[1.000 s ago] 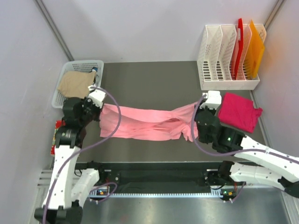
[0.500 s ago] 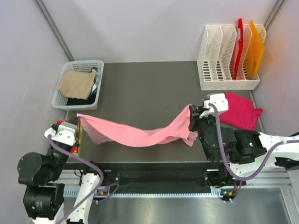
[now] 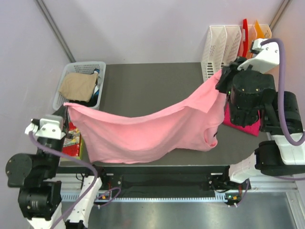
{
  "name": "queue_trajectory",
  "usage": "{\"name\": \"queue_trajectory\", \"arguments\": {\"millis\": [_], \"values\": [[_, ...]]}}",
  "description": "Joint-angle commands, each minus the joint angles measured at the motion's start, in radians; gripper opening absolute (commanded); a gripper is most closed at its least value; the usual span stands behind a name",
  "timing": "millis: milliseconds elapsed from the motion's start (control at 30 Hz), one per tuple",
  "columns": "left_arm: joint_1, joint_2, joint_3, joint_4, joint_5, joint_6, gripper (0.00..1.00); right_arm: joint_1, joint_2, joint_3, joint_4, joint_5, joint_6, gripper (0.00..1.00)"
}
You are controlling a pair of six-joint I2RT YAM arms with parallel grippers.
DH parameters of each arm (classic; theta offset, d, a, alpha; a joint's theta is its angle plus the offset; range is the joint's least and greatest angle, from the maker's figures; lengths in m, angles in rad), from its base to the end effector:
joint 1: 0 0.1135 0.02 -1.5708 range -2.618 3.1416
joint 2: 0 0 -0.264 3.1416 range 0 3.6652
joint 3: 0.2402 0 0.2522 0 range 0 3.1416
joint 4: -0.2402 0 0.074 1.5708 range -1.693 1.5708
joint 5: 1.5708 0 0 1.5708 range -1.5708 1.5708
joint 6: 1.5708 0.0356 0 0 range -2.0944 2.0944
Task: Fold and stack the t-shirts
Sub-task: Flatten out the tshirt
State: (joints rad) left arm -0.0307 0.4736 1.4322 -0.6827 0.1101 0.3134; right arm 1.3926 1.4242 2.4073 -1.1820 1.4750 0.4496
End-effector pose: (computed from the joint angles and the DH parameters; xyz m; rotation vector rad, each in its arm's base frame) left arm -0.0181 -0.0034 0.4987 0.3147 1.2598 0.1706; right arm 0.0603 0.1347 0.5965 0.2660 1.5688 0.1305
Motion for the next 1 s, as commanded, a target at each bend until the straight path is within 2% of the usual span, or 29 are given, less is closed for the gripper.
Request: {"name": "queue_trajectory", "arguments": {"millis": [0, 133, 233, 267, 300, 333, 400, 433, 467, 500, 533, 633, 667, 700, 733, 767, 800, 833, 867, 900, 967], "values": [[0.002, 0.103, -0.142, 0.175, -0.087, -0.037, 0.00, -0.124, -0.053, -0.109, -0.087, 0.304, 0.079, 0.00], [0.002, 0.180, -0.239, 0.352, -0.162, -0.065, 0.00, -0.153, 0.016, -0.061, -0.094, 0.304, 0.020, 0.00], [0.002, 0.255, -0.156, 0.377, -0.187, -0.109, 0.00, -0.176, 0.103, 0.106, -0.090, 0.300, -0.075, 0.00], [0.002, 0.287, -0.132, 0.386, -0.187, -0.118, 0.00, -0.190, 0.140, 0.183, -0.029, 0.294, -0.162, 0.00], [0.002, 0.304, -0.106, 0.391, -0.184, -0.126, 0.00, -0.270, 0.150, 0.197, 0.067, 0.172, -0.260, 0.00], [0.002, 0.321, -0.051, 0.388, -0.179, -0.141, 0.00, -0.337, 0.141, 0.181, 0.207, 0.002, -0.401, 0.00], [0.002, 0.367, 0.005, 0.356, -0.161, -0.152, 0.00, -0.394, -0.064, -0.312, 1.183, -0.263, -0.955, 0.00], [0.002, 0.376, 0.034, 0.345, -0.159, -0.166, 0.00, -0.359, -0.132, -0.508, 1.615, -0.294, -1.237, 0.00], [0.002, 0.381, 0.036, 0.342, -0.153, -0.166, 0.00, -0.350, -0.128, -0.470, 1.599, -0.333, -1.192, 0.00], [0.002, 0.373, 0.027, 0.356, -0.150, -0.165, 0.00, -0.360, -0.099, -0.379, 1.320, -0.411, -1.099, 0.00], [0.002, 0.364, -0.007, 0.373, -0.153, -0.162, 0.00, -0.366, -0.073, -0.314, 1.297, -0.424, -1.071, 0.00], [0.002, 0.335, -0.042, 0.405, -0.158, -0.145, 0.00, -0.351, -0.013, -0.287, 1.455, -0.381, -1.250, 0.00], [0.002, 0.324, -0.038, 0.399, -0.159, -0.143, 0.00, -0.333, 0.004, -0.307, 1.520, -0.357, -1.385, 0.00], [0.002, 0.320, -0.030, 0.390, -0.156, -0.142, 0.00, -0.257, -0.004, -0.362, 1.644, -0.322, -1.508, 0.00], [0.002, 0.310, -0.015, 0.388, -0.147, -0.136, 0.00, -0.201, -0.017, -0.435, 2.031, -0.324, -1.658, 0.00], [0.002, 0.294, -0.004, 0.387, -0.144, -0.131, 0.00, -0.151, -0.018, -0.495, 2.172, -0.331, -1.909, 0.00], [0.002, 0.287, 0.010, 0.384, -0.141, -0.126, 0.00, -0.062, -0.007, -0.487, 2.273, -0.343, -2.007, 0.00], [0.002, 0.284, 0.049, 0.370, -0.139, -0.123, 0.00, -0.016, 0.002, -0.478, 2.456, -0.363, -2.098, 0.00], [0.002, 0.280, 0.069, 0.362, -0.141, -0.120, 0.00, 0.029, 0.019, -0.458, 2.522, -0.386, -2.255, 0.00], [0.002, 0.275, 0.088, 0.357, -0.142, -0.113, 0.00, 0.113, 0.030, -0.441, 2.590, -0.437, -2.326, 0.00], [0.002, 0.260, 0.128, 0.341, -0.132, -0.111, 0.00, 0.189, 0.071, -0.386, 2.711, -0.498, -2.501, 0.00]]}}
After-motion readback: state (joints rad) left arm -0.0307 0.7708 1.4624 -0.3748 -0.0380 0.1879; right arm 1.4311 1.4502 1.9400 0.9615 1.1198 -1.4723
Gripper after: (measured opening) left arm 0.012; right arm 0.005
